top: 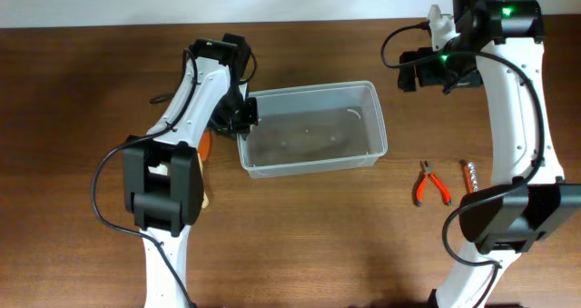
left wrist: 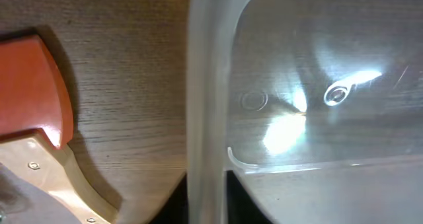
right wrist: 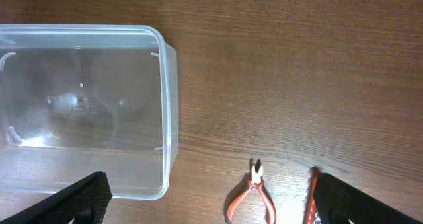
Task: Pack container
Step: 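Release the box rim and lift the left gripper away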
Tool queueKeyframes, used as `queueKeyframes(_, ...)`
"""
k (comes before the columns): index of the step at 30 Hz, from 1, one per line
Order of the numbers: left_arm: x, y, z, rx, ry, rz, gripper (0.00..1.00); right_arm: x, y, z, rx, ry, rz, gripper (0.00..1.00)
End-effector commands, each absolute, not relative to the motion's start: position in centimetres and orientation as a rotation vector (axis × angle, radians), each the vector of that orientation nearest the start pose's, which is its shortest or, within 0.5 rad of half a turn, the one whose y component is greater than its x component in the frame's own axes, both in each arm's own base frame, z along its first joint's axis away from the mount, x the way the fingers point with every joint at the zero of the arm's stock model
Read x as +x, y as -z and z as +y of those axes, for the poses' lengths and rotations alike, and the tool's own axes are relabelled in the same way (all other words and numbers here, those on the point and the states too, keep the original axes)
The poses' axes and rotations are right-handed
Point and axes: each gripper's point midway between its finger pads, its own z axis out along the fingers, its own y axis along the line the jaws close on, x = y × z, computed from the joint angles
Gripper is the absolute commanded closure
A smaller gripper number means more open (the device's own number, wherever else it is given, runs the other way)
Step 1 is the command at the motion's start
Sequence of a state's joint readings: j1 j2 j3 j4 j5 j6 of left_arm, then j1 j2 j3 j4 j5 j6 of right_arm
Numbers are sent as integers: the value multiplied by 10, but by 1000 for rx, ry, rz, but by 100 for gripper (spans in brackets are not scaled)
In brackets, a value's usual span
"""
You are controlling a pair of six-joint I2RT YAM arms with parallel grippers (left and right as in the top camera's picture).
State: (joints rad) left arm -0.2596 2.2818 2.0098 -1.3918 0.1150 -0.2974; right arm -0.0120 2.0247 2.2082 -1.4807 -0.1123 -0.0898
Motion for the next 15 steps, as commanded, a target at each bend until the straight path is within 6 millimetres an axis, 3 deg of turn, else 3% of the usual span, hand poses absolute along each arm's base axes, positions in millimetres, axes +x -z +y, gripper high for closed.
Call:
queueKeyframes(1, 403, -62, -124, -53, 124, 3252, 73, 431, -221, 13, -148, -115, 2849, 1)
queueKeyframes(7, 404, -62, -120, -51, 82, 3245, 52, 431, -221, 13, -151, -115, 2849, 1)
queueKeyframes(13, 408, -66, -110, -49, 11, 3226, 44, 432, -221, 12, -151, -109, 2845, 1)
queueKeyframes(15, 417, -82, -103, -66, -13, 3184, 44, 435, -222, 12, -150, -107, 2835, 1)
